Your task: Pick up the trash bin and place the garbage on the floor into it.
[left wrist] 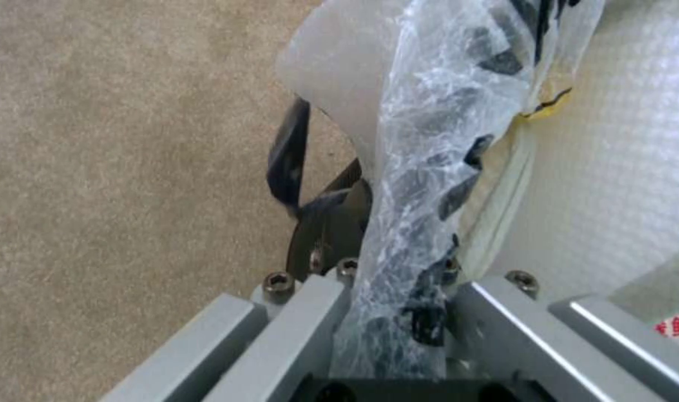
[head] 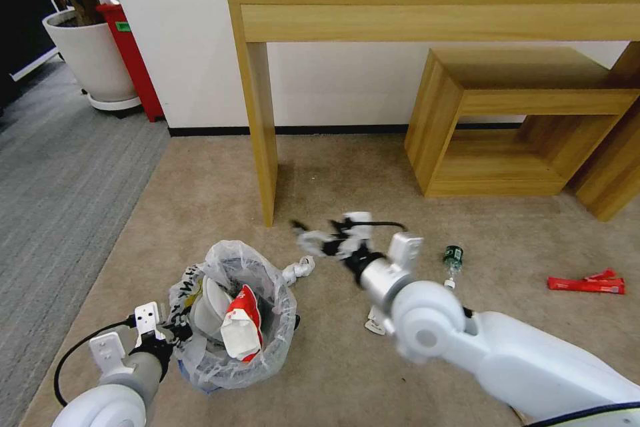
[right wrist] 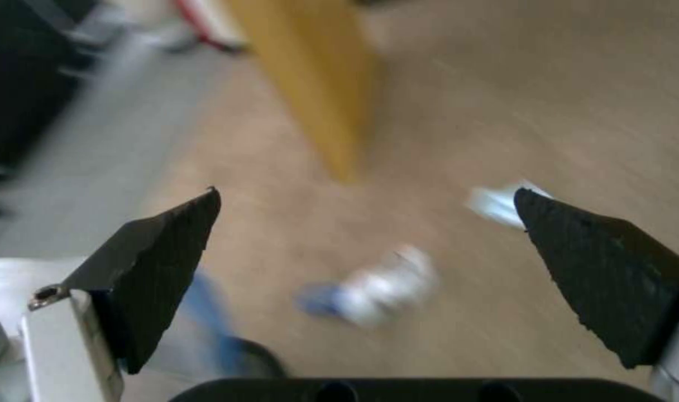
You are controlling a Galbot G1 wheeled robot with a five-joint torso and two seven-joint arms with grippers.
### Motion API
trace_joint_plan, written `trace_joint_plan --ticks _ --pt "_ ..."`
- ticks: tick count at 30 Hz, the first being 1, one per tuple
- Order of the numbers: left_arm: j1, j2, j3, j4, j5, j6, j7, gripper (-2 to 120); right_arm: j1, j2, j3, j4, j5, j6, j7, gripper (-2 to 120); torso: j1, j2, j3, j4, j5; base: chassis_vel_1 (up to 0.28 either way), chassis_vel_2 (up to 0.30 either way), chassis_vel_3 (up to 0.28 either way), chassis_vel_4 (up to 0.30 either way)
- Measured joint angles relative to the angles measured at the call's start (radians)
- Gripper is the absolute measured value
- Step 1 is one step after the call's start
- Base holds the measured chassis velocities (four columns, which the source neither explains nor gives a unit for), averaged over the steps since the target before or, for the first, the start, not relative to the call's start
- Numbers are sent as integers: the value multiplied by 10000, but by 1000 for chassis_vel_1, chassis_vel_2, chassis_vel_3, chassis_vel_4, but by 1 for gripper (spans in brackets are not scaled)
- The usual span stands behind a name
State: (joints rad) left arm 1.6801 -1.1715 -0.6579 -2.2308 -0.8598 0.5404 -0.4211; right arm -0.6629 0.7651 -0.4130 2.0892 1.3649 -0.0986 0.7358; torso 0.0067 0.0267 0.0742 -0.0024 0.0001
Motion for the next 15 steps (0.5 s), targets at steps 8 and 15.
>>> trace_joint_plan --ticks 8,15 --pt "-55 0 53 145 3 -13 0 0 -1788 256 1009 -522 652 -757 2380 100 0 0 0 1 0 0 0 0 0" --pt "-152 34 80 323 -24 -14 -3 0 -2411 755 1367 -1605 634 -735 3406 100 0 0 -1 3 -3 0 0 0 0"
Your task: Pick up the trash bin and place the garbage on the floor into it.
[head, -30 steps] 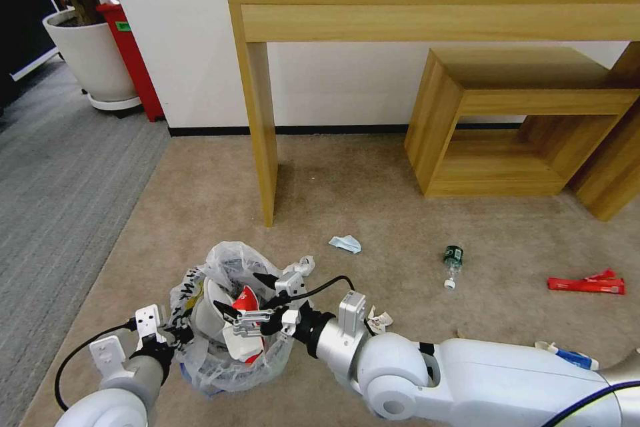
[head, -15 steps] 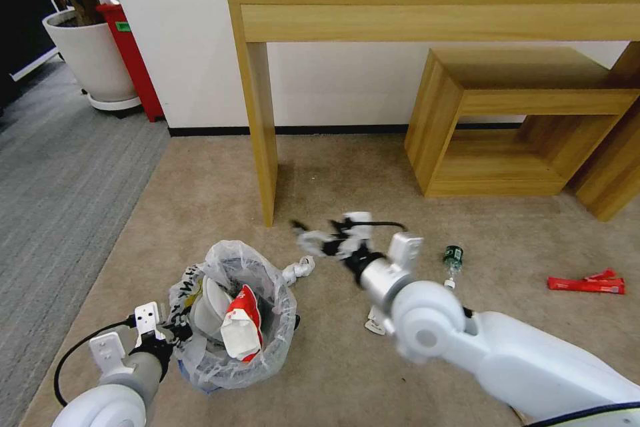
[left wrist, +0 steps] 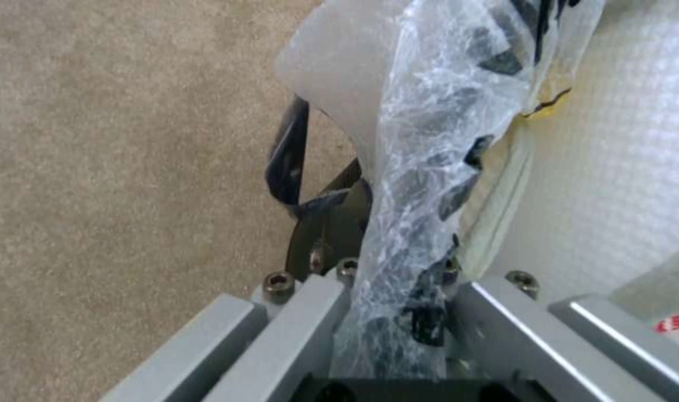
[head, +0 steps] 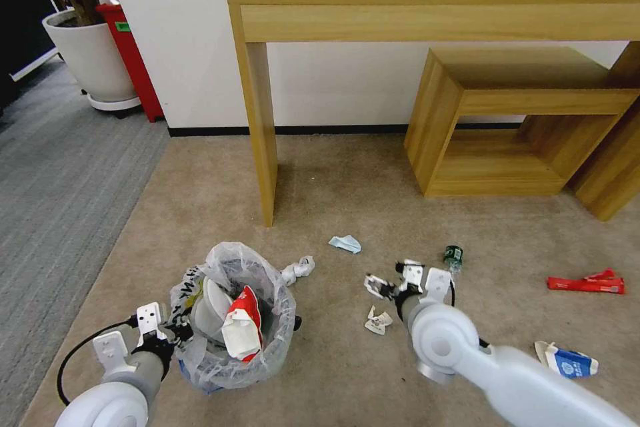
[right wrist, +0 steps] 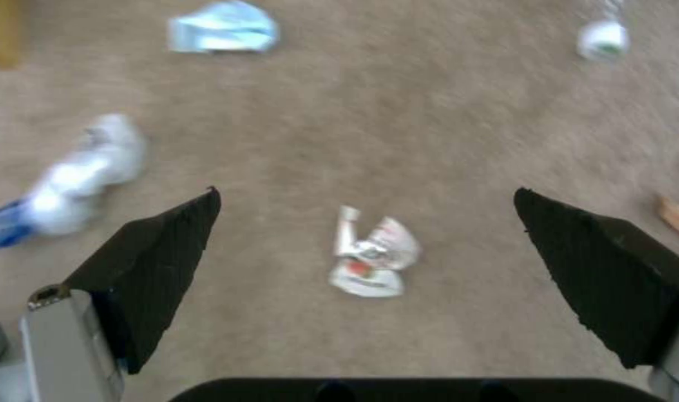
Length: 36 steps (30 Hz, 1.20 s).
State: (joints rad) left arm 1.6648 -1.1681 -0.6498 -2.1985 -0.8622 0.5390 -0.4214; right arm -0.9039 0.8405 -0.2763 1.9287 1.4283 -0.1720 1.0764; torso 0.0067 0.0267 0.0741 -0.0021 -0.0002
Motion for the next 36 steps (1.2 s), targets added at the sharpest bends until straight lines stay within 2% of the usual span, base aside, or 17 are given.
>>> trace_joint_plan --ticks 7,22,36 --pt "-44 -50 78 167 -1 0 -9 0 -381 761 326 -1320 -242 -120 86 100 0 0 1 -1 2 0 0 0 0" --pt "-28 -84 8 292 -14 -56 -17 0 -181 2181 -135 -3990 -962 -338 -601 100 0 0 0 -1 1 0 0 0 0" --pt "29 -49 -12 280 -47 -92 -17 0 102 3186 -469 -5072 -1735 -310 -1292 99 1 -1 1 0 3 0 0 0 0"
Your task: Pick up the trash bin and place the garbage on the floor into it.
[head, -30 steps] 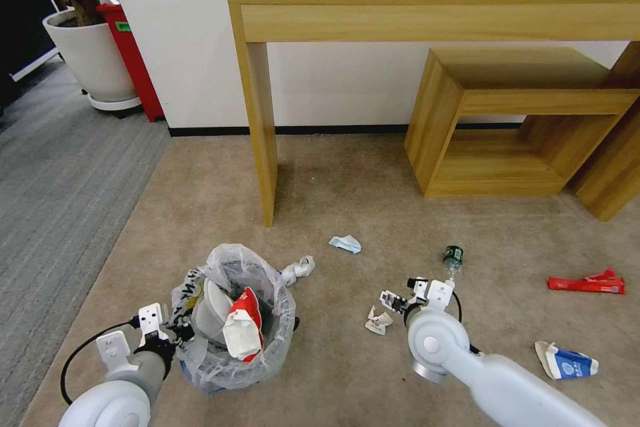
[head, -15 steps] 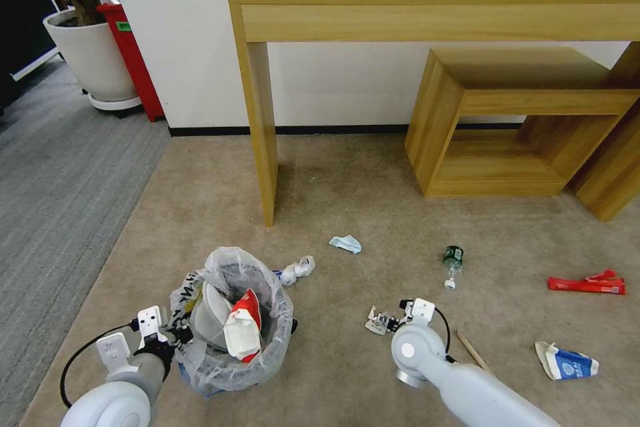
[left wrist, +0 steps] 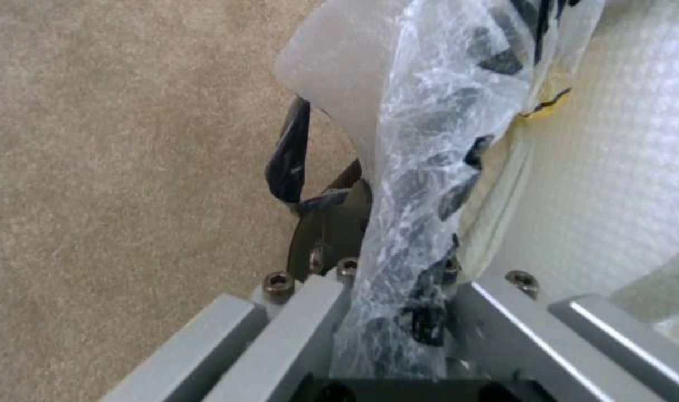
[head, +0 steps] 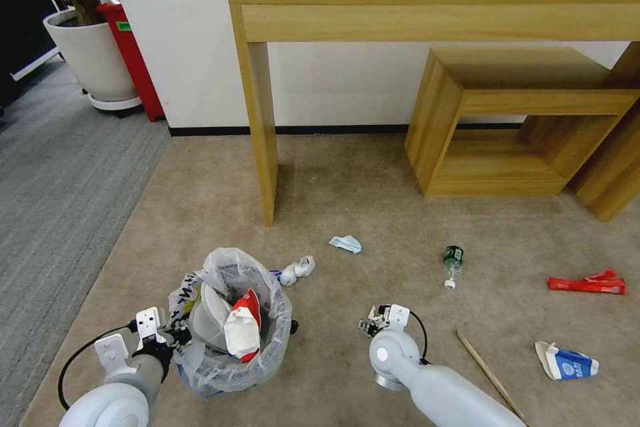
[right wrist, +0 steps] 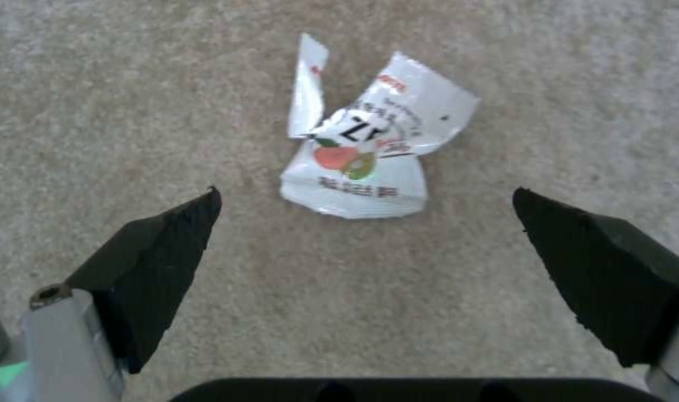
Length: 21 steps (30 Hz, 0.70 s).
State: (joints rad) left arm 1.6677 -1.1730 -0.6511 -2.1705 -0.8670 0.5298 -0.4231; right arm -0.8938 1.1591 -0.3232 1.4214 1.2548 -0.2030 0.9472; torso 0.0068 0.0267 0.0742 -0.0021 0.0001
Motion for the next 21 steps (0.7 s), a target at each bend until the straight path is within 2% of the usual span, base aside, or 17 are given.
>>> trace_joint_plan --ticks 7,8,16,21 --pt "3 -14 2 -1 -5 -9 2 0 66 33 13 -258 -251 60 -150 97 -1 0 0 -2 -2 0 0 0 0" --pt "15 -23 4 -8 -5 -10 3 0 105 99 15 -414 -348 91 -222 93 0 0 0 -2 -2 0 0 0 0" --pt "87 -58 7 -111 2 -20 7 0 189 315 13 -826 -638 123 -451 88 -1 0 0 -2 -2 0 0 0 0" --pt "130 -81 17 -153 10 -39 12 0 214 518 3 -1094 -848 169 -519 75 0 0 0 0 -1 0 0 0 0"
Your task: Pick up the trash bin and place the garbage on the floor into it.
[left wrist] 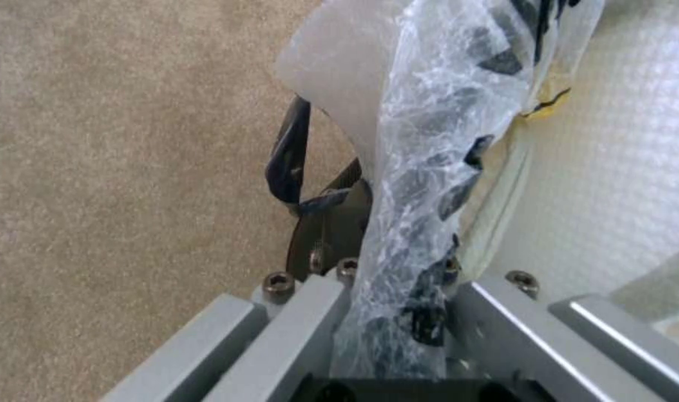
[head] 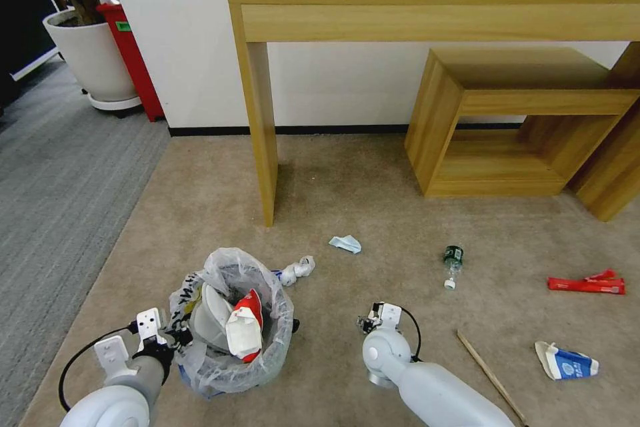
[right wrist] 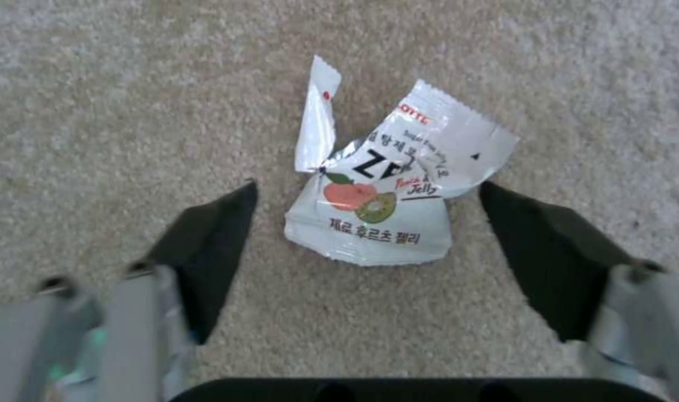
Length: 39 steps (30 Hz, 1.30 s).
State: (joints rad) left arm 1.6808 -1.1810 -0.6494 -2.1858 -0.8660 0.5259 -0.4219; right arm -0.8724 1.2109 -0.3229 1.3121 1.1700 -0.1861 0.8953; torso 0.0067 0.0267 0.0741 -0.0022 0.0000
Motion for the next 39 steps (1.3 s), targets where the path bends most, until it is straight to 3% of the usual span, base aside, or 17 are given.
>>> trace_joint_plan --ticks 2,4,6,10,16,18,19,20,29,39 --pt "27 3 0 -44 1 -4 2 0 -3 108 -3 -249 -162 58 -64 63 0 0 0 -1 0 0 0 0 0" --pt "29 2 0 -49 1 -5 4 0 -6 126 -2 -281 -178 61 -71 61 0 0 0 -1 0 0 0 0 0" --pt "38 -15 3 -51 22 -7 6 0 -38 181 5 -372 -248 75 -92 50 0 0 0 0 0 0 0 0 0" --pt "32 -28 23 -35 38 -17 11 0 -61 194 6 -407 -341 96 -102 39 0 0 0 -1 0 0 0 0 0" --pt "-27 -40 37 81 58 -45 16 0 -103 134 -24 -355 -571 120 -111 14 0 0 0 0 0 0 0 0 0" --pt "-31 -40 39 88 59 -45 16 0 -107 122 -24 -327 -581 120 -110 14 0 0 0 -1 0 0 0 0 0" --pt "-72 -43 58 133 62 -50 18 0 -133 47 -24 -163 -618 118 -105 3 0 0 0 -1 0 0 0 0 0" --pt "-87 -45 64 148 64 -52 19 0 -146 5 -23 -89 -629 113 -103 0 0 0 0 0 0 0 0 0 0" --pt "-134 -41 79 202 82 -70 20 0 -434 -813 36 845 -1118 683 -832 0 0 0 0 0 1 0 0 0 0" --pt "-175 -29 70 91 64 -70 21 0 -522 -2427 146 4257 -1978 3162 -3801 0 0 -1 0 -1 2 0 0 0 0"
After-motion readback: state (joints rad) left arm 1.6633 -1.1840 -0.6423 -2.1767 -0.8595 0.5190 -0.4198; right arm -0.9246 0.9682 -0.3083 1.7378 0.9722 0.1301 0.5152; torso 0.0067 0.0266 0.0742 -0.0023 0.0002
